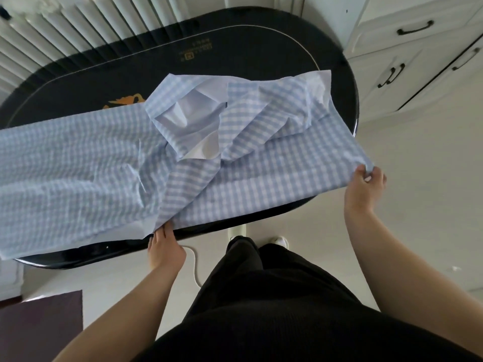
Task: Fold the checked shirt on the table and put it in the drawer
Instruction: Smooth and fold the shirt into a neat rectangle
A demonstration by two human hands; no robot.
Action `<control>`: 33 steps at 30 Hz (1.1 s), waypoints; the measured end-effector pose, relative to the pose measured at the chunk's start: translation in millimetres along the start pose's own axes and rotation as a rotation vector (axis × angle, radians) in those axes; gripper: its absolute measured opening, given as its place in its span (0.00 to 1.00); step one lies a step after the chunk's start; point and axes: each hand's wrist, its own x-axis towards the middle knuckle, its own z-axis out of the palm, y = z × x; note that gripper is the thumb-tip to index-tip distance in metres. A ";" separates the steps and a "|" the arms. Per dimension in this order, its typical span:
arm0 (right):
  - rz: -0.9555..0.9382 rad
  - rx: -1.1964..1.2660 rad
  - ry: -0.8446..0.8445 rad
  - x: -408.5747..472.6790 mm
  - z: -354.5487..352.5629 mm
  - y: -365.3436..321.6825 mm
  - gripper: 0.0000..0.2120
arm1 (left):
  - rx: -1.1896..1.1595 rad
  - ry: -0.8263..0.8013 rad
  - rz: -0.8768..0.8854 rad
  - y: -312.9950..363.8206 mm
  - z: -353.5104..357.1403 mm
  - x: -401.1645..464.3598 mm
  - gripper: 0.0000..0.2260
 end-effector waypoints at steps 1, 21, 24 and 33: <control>-0.061 0.045 0.011 -2.7 -0.5 -5.2 0.12 | 0.005 -0.008 -0.009 0.6 -0.4 0.4 0.34; 0.161 0.091 -0.047 9.4 -5.7 3.1 0.07 | 0.135 -0.131 0.290 93.0 -6.0 9.5 0.39; 0.092 0.173 -0.034 2.4 -11.9 0.3 0.04 | 0.177 -0.184 0.323 101.5 -5.9 11.0 0.38; 0.597 0.244 -0.500 4.8 -17.3 28.8 0.11 | 0.280 -0.255 0.528 129.6 0.7 4.2 0.33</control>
